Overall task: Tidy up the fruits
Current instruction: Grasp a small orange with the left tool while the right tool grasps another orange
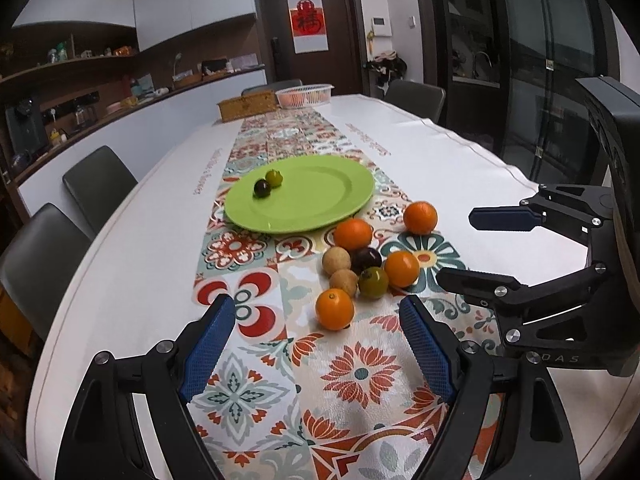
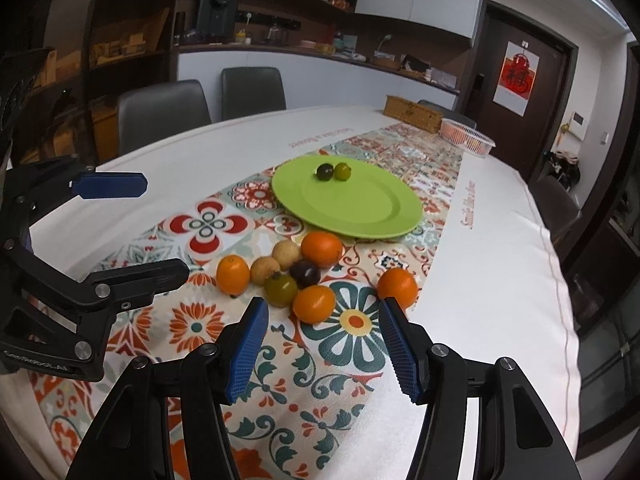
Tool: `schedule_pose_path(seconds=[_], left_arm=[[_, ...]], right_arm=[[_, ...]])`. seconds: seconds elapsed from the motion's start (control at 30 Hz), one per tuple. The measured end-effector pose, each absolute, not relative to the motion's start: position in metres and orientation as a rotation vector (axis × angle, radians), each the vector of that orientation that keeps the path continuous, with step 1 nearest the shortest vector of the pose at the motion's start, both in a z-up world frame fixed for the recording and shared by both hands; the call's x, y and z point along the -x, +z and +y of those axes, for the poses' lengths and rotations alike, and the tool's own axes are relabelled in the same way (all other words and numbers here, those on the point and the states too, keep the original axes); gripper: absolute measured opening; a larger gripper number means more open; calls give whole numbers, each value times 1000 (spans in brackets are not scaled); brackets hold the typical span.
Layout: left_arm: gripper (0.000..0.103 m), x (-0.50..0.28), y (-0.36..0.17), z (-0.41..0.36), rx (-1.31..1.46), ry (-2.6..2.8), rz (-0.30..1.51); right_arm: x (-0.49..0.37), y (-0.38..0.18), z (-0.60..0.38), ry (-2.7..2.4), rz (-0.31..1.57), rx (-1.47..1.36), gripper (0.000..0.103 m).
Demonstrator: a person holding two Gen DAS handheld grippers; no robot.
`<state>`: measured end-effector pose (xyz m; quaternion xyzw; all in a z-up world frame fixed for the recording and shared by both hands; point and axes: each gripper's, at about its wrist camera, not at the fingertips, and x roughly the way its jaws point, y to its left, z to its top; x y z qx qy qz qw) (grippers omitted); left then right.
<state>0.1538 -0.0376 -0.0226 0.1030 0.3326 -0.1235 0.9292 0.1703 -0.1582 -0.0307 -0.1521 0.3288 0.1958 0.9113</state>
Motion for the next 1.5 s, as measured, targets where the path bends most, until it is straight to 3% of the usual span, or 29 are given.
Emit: schedule_pose_path(seconds=[0.5, 0.87, 1.13, 1.43, 1.5], left_arm=[[83, -183, -52, -45, -210, -293, 767], [66, -198, -63, -46, -190, -324, 829], [48, -202, -68, -48, -174, -350, 861], [42, -206, -69, -51, -170, -350, 868], [39, -208, -68, -50, -162, -346, 871]], right_arm=[[-196, -59, -154, 453, 744, 337, 58], [-214, -72, -150, 490, 787, 340, 58], [-222, -77, -146, 525, 808, 347, 54], [-234, -82, -144, 545, 832, 336, 50], [-236, -84, -145, 553, 846, 330, 42]])
